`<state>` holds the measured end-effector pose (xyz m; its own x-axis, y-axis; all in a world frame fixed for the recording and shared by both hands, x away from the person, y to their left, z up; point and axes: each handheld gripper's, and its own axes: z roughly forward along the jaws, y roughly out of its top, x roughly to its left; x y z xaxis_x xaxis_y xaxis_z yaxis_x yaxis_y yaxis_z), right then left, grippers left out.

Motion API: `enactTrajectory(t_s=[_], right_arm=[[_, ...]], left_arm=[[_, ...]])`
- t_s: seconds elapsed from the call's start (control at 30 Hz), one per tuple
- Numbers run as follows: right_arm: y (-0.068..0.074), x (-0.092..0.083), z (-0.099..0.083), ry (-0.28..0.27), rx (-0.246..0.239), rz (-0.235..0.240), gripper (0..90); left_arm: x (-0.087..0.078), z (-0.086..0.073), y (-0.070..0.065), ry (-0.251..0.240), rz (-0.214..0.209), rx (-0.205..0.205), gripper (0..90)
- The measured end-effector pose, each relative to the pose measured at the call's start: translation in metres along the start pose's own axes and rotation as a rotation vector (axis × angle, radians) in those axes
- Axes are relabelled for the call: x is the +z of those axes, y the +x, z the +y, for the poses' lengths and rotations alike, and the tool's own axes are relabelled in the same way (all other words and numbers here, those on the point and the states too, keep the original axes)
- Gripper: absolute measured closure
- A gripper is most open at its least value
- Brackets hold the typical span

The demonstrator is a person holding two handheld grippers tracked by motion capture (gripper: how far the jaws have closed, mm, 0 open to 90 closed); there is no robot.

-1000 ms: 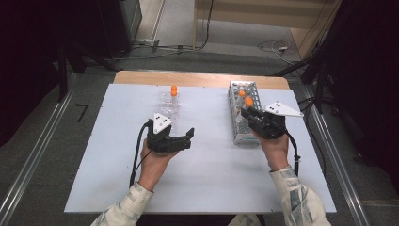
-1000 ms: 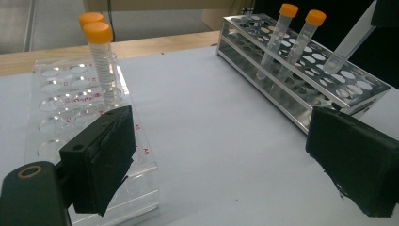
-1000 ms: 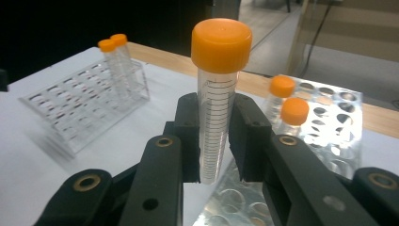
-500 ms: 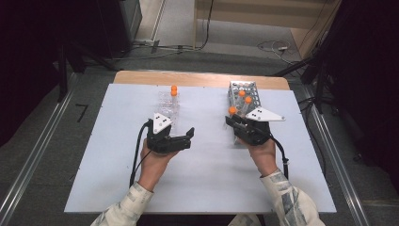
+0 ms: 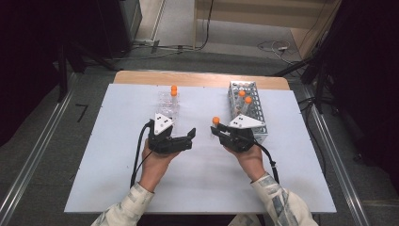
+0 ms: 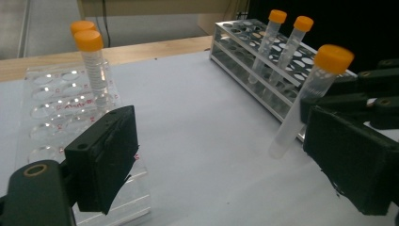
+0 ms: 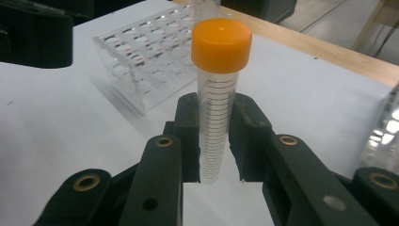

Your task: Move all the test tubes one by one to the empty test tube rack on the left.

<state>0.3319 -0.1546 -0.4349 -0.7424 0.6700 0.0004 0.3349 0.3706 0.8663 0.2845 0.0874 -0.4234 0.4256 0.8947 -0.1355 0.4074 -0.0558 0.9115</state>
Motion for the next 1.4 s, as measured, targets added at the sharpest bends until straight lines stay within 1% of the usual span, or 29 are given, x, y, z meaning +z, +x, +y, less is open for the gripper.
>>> enactTrajectory(t_s=[0.13,0.27,0.33,0.47,0.53,0.6,0.67,0.77,0.9,1.07,1.27,1.33,1.4], right_arm=[[0.009,0.006,-0.001,0.009,-0.004,0.029,72.2],[0.019,0.012,-0.002,0.025,-0.027,0.055,72.1],[0.024,0.015,-0.003,0.032,-0.041,0.067,72.1],[0.033,0.020,-0.003,0.039,-0.047,0.093,72.1],[0.036,0.022,-0.003,0.041,-0.060,0.101,72.1],[0.039,0.024,-0.003,0.042,-0.061,0.112,72.1],[0.041,0.024,-0.002,0.042,-0.062,0.120,72.1],[0.043,0.024,-0.002,0.038,-0.059,0.130,72.0],[0.045,0.024,-0.001,0.038,-0.061,0.142,72.0],[0.046,0.024,-0.001,0.039,-0.062,0.145,72.0],[0.046,0.023,-0.001,0.036,-0.061,0.145,72.0],[0.046,0.023,-0.001,0.035,-0.060,0.147,71.8],[0.046,0.023,-0.001,0.035,-0.062,0.149,70.2]], left_arm=[[-0.001,0.000,-0.006,-0.001,-0.027,0.016,13.7],[0.000,0.000,-0.012,0.003,-0.046,0.036,14.4],[0.000,0.000,-0.014,0.005,-0.053,0.039,14.6],[0.002,-0.001,-0.017,0.011,-0.076,0.054,22.3],[0.002,-0.001,-0.018,0.014,-0.090,0.066,26.1],[0.002,-0.001,-0.020,0.013,-0.102,0.081,30.0],[0.002,-0.001,-0.022,0.014,-0.116,0.093,34.8],[0.003,-0.002,-0.022,0.018,-0.138,0.100,45.2],[0.004,-0.002,-0.023,0.025,-0.141,0.107,53.7],[0.004,-0.003,-0.023,0.021,-0.126,0.118,67.5],[0.003,-0.002,-0.022,0.017,-0.124,0.120,69.8],[0.003,-0.002,-0.022,0.014,-0.126,0.114,70.0],[0.004,-0.002,-0.022,0.015,-0.125,0.112,70.3]])
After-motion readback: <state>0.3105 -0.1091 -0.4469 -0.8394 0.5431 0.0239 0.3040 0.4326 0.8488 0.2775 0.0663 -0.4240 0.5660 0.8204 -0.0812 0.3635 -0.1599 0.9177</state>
